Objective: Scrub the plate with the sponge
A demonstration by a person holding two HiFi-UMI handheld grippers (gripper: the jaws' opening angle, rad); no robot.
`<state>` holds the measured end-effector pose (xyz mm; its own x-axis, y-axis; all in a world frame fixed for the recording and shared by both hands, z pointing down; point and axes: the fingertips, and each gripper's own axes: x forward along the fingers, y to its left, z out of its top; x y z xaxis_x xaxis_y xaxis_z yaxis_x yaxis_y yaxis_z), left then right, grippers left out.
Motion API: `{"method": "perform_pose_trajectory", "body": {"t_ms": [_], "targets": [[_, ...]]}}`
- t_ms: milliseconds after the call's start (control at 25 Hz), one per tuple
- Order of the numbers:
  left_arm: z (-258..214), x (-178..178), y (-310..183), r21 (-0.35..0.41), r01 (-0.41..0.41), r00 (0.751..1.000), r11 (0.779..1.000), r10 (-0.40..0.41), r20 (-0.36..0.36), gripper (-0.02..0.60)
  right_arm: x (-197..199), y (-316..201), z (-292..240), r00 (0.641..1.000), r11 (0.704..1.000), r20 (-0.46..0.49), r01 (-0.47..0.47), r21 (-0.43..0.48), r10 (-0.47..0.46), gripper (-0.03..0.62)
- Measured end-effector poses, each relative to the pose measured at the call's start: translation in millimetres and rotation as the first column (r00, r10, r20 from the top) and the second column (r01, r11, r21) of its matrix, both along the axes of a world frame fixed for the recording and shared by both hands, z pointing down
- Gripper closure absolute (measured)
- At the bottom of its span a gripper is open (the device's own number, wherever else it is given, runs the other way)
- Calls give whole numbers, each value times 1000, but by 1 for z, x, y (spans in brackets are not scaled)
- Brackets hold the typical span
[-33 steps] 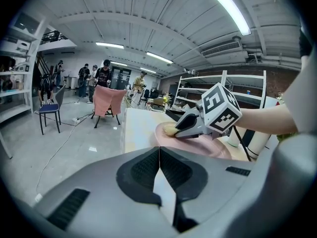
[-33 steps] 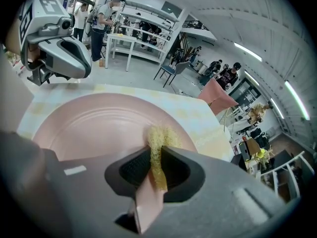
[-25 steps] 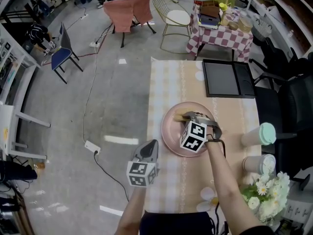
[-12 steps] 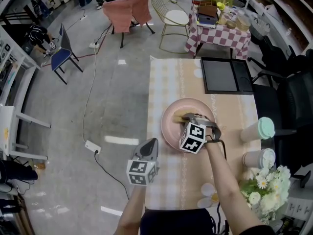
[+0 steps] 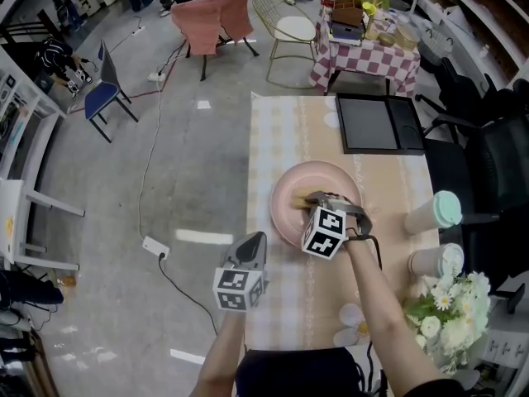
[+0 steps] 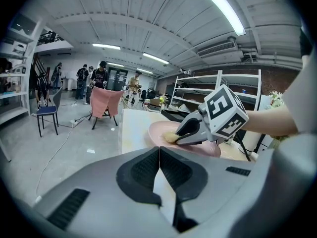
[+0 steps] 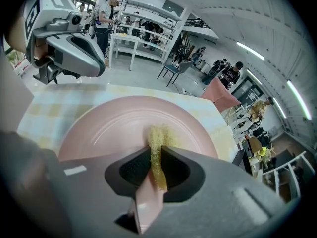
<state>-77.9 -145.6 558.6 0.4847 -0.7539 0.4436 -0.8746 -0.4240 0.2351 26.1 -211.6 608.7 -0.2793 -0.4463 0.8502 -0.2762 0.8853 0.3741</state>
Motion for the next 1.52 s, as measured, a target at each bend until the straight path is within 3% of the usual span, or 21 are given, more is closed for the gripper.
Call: {"method": "perform_pose_trajectory", "body": {"t_ms": [1120, 1520], "targets": [[2, 8, 26, -10, -17, 1000, 1000, 17, -7, 571, -1, 46, 2, 1000, 998, 4, -18, -66, 18, 530], [1, 10, 27, -7, -19, 1000, 1000, 19, -11, 571, -5, 63, -1, 1000, 987, 17, -10, -158, 13, 530]]}}
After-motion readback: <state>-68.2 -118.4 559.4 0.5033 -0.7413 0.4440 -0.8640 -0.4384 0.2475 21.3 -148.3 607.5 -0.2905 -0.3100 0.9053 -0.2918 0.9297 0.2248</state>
